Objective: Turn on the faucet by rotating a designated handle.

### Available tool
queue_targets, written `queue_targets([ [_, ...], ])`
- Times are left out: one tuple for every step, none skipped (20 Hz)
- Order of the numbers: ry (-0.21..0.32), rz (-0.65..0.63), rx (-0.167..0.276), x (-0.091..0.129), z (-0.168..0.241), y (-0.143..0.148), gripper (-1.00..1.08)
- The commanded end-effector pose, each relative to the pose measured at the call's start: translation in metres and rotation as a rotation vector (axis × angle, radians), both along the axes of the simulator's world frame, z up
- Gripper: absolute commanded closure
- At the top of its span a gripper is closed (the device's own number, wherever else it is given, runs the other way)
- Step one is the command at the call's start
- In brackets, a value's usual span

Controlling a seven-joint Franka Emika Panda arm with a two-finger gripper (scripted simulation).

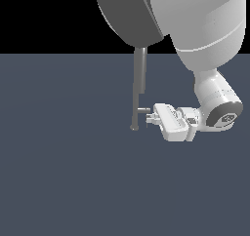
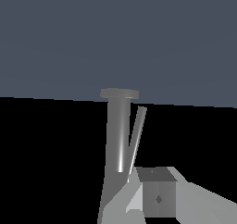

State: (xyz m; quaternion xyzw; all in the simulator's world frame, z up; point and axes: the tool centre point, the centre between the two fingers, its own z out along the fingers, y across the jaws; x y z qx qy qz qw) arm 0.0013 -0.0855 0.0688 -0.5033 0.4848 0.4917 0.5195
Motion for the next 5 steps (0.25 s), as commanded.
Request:
queue_targets([
  [0.037, -0.018, -0.020, -0.0007, -0.0318, 0.0003, 1.08],
  [0.039, -0.018, -0.021, 0.0008, -0.0346, 0.0002, 1.08],
  [0.042, -0.018, -0.021, 0.0023, -0.0373, 0.0001, 1.08],
  [0.044, -0.019, -0.022, 0.0037, -0.0400, 0.0001, 1.08],
  [0.044, -0.019, -0.022, 0.0037, -0.0400, 0.0001, 1.08],
])
